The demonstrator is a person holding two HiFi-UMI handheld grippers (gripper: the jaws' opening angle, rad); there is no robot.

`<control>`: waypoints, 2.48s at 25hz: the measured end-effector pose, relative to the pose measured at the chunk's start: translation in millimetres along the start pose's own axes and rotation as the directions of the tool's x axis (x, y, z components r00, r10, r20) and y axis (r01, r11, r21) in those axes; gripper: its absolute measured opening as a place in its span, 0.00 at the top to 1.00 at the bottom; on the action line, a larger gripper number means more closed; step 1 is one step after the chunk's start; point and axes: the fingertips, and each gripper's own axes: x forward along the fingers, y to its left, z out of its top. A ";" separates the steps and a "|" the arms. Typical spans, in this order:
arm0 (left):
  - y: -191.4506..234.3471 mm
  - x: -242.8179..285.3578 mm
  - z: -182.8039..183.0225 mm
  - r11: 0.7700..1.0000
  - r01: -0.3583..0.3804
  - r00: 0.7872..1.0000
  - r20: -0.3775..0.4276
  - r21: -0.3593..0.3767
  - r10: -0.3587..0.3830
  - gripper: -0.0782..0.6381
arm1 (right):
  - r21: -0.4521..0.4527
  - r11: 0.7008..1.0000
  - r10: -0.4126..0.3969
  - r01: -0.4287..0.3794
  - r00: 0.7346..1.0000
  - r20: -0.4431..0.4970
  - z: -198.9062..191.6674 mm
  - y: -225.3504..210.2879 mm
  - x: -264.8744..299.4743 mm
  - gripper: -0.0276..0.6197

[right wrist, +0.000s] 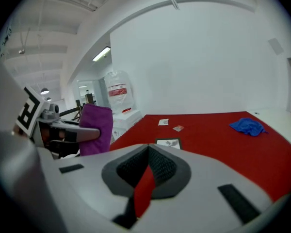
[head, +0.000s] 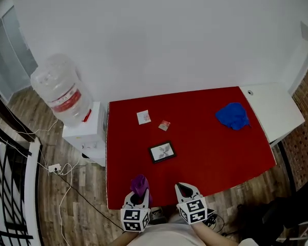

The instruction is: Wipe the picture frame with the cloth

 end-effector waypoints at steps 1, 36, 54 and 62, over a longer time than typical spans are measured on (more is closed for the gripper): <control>0.9 4.4 2.4 1.000 0.001 1.000 -0.003 0.000 -0.001 0.81 | 0.002 1.000 0.008 -0.008 1.000 -0.005 2.1 -1.9 3.8 0.95; 58.3 180.5 19.7 0.890 0.028 0.978 -0.196 0.454 0.069 0.81 | -0.023 0.999 0.035 -0.036 0.998 -0.053 24.0 -74.4 86.2 0.95; 103.9 314.9 -46.1 0.521 0.361 0.814 -0.534 0.773 0.228 0.81 | 0.038 0.999 0.012 -0.009 0.997 -0.082 4.6 -93.4 90.1 0.95; 96.9 303.0 -64.5 0.521 0.398 0.779 -0.578 0.755 0.243 0.81 | 0.041 0.999 0.034 -0.031 0.995 -0.091 1.0 -92.7 96.6 0.95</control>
